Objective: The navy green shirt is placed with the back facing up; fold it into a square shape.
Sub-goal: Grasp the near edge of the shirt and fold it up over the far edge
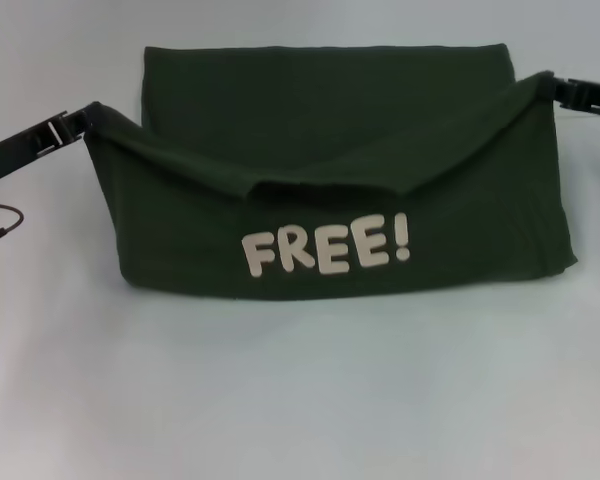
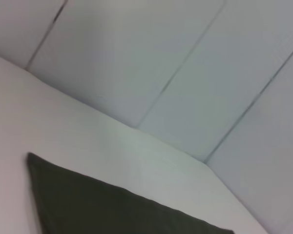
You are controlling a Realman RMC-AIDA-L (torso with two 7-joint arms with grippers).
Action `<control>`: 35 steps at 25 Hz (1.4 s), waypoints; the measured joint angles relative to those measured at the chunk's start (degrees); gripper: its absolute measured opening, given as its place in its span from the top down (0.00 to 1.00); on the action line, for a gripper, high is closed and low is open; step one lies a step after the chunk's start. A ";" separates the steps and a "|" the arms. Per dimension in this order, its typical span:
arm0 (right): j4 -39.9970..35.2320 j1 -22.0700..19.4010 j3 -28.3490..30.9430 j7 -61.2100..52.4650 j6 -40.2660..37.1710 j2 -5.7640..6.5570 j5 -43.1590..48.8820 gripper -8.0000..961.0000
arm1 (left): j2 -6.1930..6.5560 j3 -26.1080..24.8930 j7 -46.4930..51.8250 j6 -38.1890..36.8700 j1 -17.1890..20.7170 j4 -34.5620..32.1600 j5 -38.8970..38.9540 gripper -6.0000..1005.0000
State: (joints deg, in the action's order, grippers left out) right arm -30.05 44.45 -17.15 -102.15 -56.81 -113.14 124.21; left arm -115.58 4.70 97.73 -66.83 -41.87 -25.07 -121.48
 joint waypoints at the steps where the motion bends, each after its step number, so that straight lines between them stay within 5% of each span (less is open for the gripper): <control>1: 0.36 0.16 -1.05 0.16 1.85 -0.01 -1.00 0.96 | 0.02 0.02 -0.62 1.07 -0.39 0.47 0.27 0.93; 6: 3.29 0.87 -5.53 2.74 10.31 -0.22 -6.21 0.96 | -0.66 0.05 -4.76 5.72 -2.40 3.14 0.72 0.93; 12: 8.19 1.35 -6.63 8.07 18.05 -0.81 -10.42 0.96 | -3.86 0.05 -13.29 11.90 -4.81 5.43 2.99 0.93; 18: 9.16 0.94 -6.65 11.37 22.11 -2.16 -12.66 0.95 | -5.30 0.04 -19.06 16.80 -6.06 7.25 4.58 0.93; 30: 10.22 1.60 -6.68 14.59 23.41 -2.20 -14.80 0.95 | -5.44 -0.35 -23.09 18.83 -6.21 8.42 9.35 0.93; 35: 10.25 2.83 -6.69 14.50 23.45 -1.26 -14.88 0.95 | -5.16 -0.19 -23.48 18.91 -6.34 8.39 10.74 0.93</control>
State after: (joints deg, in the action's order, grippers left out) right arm -19.80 47.28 -23.84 -87.65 -33.36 -114.40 109.33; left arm -120.74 4.51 74.25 -47.93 -48.21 -16.68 -110.74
